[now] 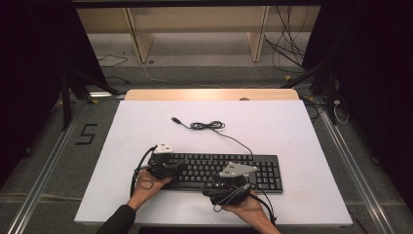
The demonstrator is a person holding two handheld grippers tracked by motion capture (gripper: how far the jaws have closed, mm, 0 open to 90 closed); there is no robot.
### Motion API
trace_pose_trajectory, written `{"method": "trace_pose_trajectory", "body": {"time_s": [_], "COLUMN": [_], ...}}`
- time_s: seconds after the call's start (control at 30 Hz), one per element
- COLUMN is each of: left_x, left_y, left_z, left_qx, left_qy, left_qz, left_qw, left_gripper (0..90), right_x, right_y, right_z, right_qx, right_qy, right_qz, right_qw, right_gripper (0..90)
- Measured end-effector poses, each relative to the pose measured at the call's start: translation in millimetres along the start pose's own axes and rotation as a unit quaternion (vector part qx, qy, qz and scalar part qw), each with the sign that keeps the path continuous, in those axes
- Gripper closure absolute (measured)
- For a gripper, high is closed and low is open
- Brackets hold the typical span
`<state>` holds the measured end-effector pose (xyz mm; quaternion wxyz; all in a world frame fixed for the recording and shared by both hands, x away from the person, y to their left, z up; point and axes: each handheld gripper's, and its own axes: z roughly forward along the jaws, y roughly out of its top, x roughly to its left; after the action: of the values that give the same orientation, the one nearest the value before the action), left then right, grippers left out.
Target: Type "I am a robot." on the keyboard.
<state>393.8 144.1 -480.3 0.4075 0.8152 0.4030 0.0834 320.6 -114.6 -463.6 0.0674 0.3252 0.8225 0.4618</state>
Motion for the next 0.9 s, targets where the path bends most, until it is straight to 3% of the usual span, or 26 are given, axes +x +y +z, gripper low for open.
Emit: {"method": "trace_pose_trajectory", "body": {"time_s": [0.5, 0.63, 0.9], "left_x": [-1.4, -0.3, 5.3], "left_y": [3.9, 4.2, 1.4], "left_z": [-11.4, -15.6, -25.0], "left_qx": [-0.023, -0.027, -0.040], "left_qy": [-0.005, -0.008, -0.018], "left_qz": [-0.004, -0.004, -0.024], "left_qw": [0.9997, 0.9996, 0.9987], "left_gripper": [84.8, 81.2, 70.4], "right_x": [-1.3, -2.3, -4.3], "right_y": [1.0, 1.2, 1.5], "right_z": [-0.8, -0.9, -0.5], "right_qx": [-0.005, -0.006, -0.006], "right_qy": [-0.003, -0.005, -0.008], "right_qz": [0.002, 0.004, 0.005], "right_qw": [1.0000, 1.0000, 0.9999], "right_gripper": [36.6, 36.6, 36.8]}}
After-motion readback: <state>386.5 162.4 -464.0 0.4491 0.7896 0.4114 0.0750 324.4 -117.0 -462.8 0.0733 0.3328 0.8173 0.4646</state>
